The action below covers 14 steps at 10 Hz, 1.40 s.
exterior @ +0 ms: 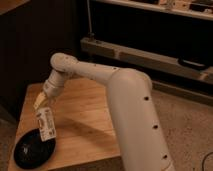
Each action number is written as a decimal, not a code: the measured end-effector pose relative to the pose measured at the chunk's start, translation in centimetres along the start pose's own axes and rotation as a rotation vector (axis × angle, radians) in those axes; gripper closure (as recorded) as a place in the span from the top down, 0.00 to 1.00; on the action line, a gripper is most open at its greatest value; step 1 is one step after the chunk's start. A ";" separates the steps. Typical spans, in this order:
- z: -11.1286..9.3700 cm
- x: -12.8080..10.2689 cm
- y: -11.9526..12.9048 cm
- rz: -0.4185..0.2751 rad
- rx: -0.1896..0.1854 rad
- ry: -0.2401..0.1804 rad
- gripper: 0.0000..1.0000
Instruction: Place the bottle in the ceramic bowl
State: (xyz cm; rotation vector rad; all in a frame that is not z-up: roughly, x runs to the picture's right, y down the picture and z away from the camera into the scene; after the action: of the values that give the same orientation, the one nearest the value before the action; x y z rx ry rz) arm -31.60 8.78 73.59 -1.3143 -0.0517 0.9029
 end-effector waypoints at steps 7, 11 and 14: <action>4.5 0.1 2.3 -0.153 0.017 0.068 0.22; 4.7 -0.2 1.7 -0.132 0.030 0.105 0.64; 4.3 0.0 0.9 -0.122 -0.004 0.120 0.80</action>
State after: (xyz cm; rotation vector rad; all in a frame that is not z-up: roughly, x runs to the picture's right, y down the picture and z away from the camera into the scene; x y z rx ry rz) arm -34.31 12.16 74.11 -1.3515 -0.0397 0.7200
